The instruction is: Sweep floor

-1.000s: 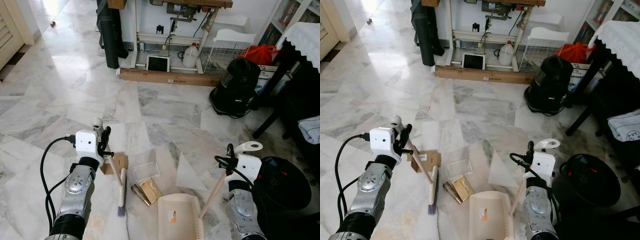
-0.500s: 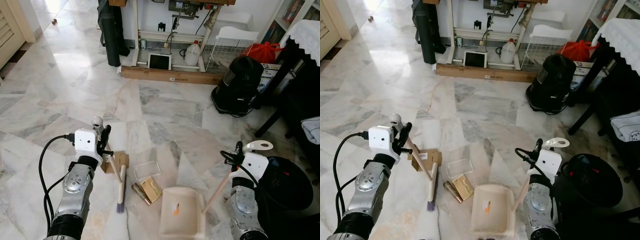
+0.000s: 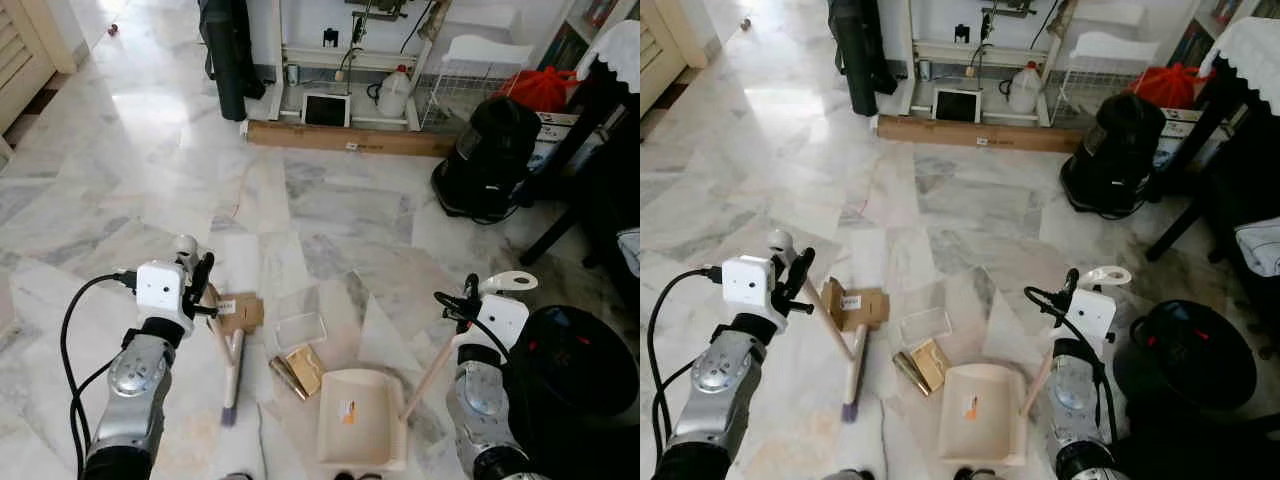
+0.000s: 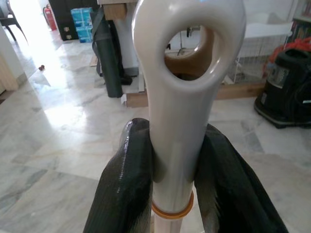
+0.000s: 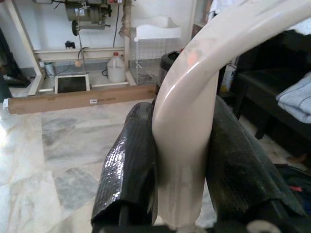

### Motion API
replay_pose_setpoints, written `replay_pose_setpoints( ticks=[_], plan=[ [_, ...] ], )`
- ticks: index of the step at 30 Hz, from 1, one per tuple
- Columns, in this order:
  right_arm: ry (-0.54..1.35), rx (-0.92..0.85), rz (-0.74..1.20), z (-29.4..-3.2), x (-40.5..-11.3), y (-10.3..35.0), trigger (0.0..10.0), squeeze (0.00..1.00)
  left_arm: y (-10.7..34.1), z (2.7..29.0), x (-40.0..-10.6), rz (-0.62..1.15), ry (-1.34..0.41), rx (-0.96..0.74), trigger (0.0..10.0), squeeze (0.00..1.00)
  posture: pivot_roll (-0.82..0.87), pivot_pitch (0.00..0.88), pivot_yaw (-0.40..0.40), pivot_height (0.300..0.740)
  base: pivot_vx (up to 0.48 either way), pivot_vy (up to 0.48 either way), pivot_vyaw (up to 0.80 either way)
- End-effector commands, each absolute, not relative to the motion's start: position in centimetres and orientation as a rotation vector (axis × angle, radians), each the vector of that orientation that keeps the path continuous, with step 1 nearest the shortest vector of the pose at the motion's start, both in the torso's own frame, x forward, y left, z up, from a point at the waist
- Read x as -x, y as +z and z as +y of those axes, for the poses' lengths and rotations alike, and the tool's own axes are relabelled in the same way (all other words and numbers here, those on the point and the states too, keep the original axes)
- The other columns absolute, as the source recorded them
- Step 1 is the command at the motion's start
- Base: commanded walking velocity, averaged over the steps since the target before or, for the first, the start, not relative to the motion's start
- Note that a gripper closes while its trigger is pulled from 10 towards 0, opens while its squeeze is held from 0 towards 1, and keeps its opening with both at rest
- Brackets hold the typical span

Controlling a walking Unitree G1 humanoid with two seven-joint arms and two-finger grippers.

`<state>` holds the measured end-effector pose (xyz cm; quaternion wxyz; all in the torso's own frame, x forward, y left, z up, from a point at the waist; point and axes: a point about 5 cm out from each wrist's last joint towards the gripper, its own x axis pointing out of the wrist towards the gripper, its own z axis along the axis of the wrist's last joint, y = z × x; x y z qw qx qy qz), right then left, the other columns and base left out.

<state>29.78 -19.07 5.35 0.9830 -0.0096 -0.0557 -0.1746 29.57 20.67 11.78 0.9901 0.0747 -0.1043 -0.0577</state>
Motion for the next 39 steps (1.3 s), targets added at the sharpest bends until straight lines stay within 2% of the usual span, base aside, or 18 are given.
replay_pose_setpoints(
  ticks=[1, 17, 39],
  plan=[
    [-0.368, 0.015, -0.137, -19.4, -29.8, 5.7, 10.0, 0.00, 12.4, 20.6, -29.3, -0.228, -0.129, -0.148, 10.0, 0.00, 0.25, 0.226, -0.054, 0.740, 0.000, 0.000, 0.00],
    [-0.366, 0.013, -0.085, -18.8, -28.9, 4.2, 10.0, 0.00, 15.6, 20.4, -29.8, -0.281, -0.154, -0.161, 10.0, 0.00, 0.27, 0.270, -0.033, 0.740, 0.000, 0.000, 0.00],
    [-0.364, 0.022, -0.067, -18.8, -27.6, 3.2, 10.0, 0.00, 15.0, 18.1, -30.2, -0.239, -0.262, -0.104, 10.0, 0.00, 0.23, 0.275, -0.037, 0.740, 0.000, 0.000, 0.00]
  ],
)
